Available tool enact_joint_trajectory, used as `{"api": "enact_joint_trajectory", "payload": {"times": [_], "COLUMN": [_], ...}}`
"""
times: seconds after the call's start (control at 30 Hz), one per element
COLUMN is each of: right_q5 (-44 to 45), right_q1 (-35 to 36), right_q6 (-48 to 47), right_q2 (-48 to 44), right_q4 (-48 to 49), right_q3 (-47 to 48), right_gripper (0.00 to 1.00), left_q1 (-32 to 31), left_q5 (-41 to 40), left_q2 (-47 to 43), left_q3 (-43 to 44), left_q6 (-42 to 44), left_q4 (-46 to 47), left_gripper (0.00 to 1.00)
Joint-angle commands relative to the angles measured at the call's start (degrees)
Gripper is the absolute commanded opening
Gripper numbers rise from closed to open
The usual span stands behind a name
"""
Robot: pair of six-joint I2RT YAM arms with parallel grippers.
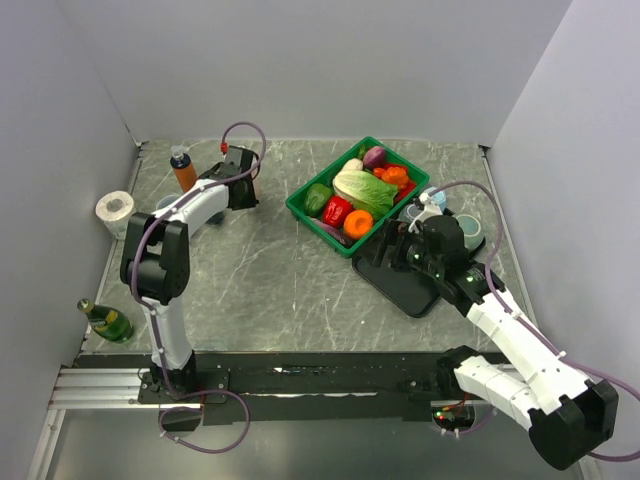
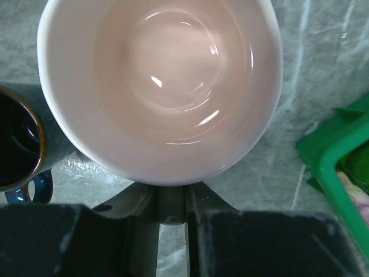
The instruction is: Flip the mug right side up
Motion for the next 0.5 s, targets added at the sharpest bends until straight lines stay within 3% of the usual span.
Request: {"api": "enact_joint_trajectory", "payload": {"times": [0.0,0.47], "right_q5": [-1.86,-3.18], "right_q1": [-2.03,-3.43], "right_q6": [-0.98,-1.25], "right_q2": [-1.98,-0.57], "right_q4": [0.69,0.86], "right_q3": [-1.47,-2.26], "right_gripper": [1.00,1.00], "left_q1": [0.32,1.73], "left_q5": [-3.17,-0.45], "left_q2": [0.66,3.12], "left_q3": [5.00,2.90], "left_q6": [-0.17,-0.87], "left_q4": [2.59,2.85], "left_gripper": [0.01,0.01]}}
